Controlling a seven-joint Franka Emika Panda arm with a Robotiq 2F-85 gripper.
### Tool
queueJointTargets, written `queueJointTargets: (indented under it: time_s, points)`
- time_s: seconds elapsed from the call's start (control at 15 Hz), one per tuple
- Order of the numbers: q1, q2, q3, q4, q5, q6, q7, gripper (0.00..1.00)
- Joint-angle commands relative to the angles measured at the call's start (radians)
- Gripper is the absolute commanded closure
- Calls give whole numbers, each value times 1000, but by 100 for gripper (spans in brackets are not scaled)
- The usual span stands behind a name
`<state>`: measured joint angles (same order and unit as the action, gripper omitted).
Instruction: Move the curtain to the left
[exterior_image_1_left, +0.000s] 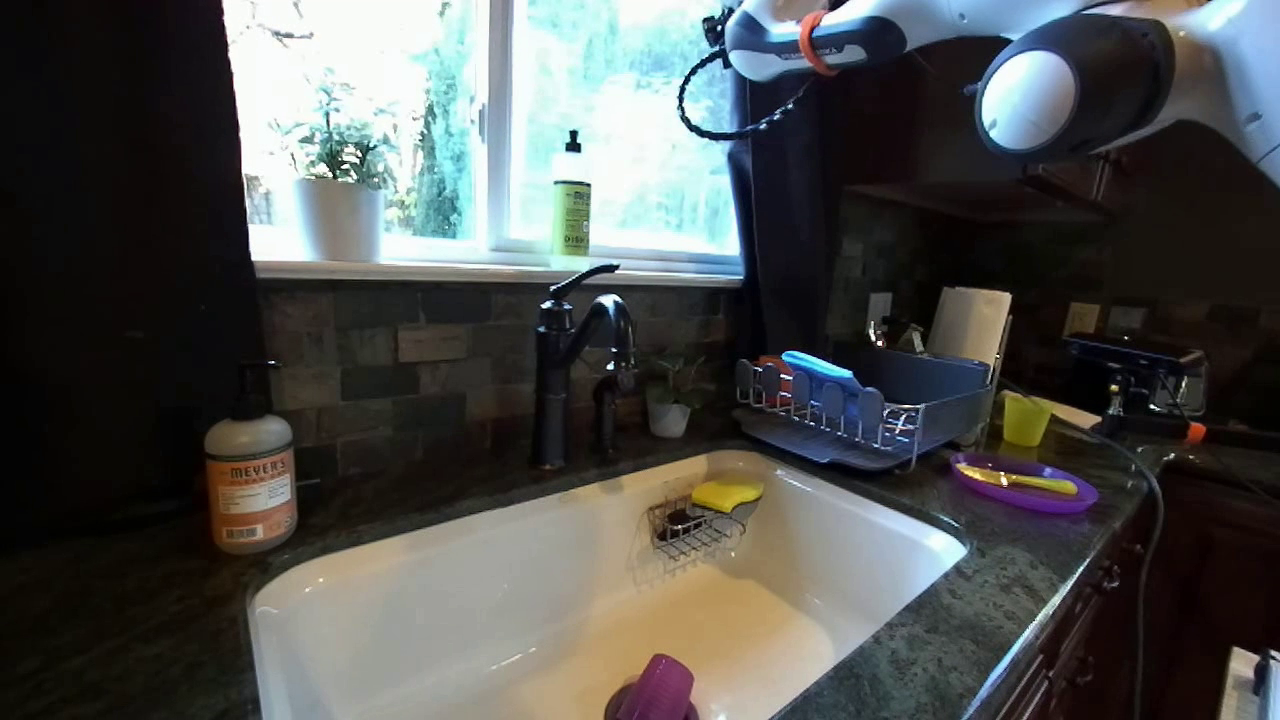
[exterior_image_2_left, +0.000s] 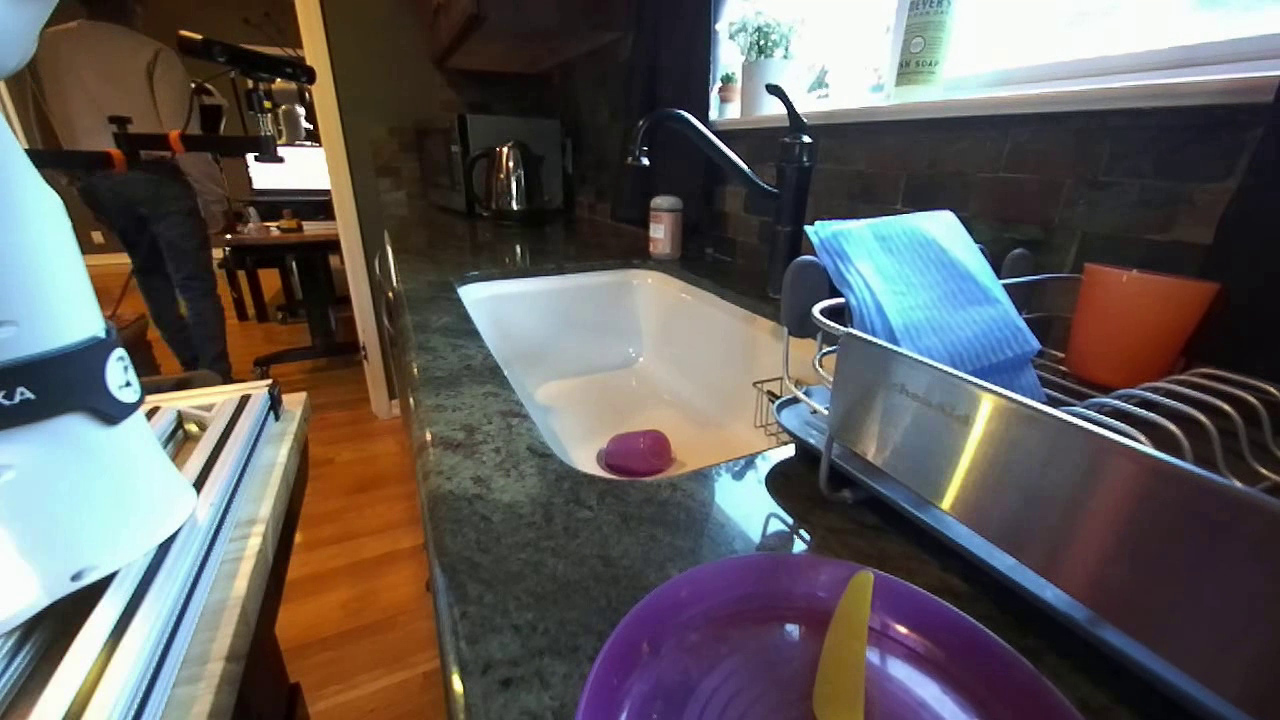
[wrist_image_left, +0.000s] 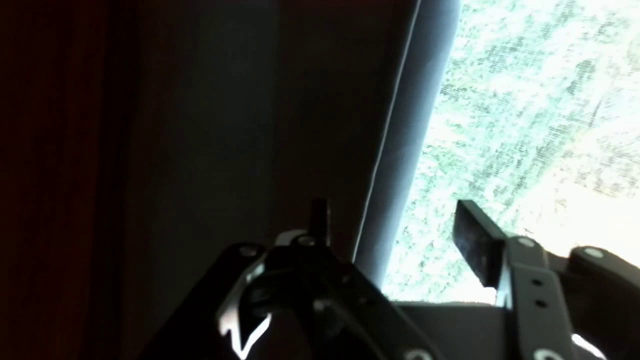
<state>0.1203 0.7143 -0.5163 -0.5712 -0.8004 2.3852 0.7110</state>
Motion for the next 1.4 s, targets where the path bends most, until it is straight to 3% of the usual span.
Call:
queueJointTargets:
  time_s: [0.0,0.07,0.2,0.33,0.8,1.33]
  points:
    - [-4,0,3,0,3,5,0,30]
    - [8,26,-36,34,-31,-37,69,8]
    - [27,71,-102,77,-88,-92,196,8]
    - [45,93,-136,84,-117,-165,284,0]
    - [73,155,-221,100,-185,-342,482,1]
    - [49,188,-232,94,-168,-343,509,0]
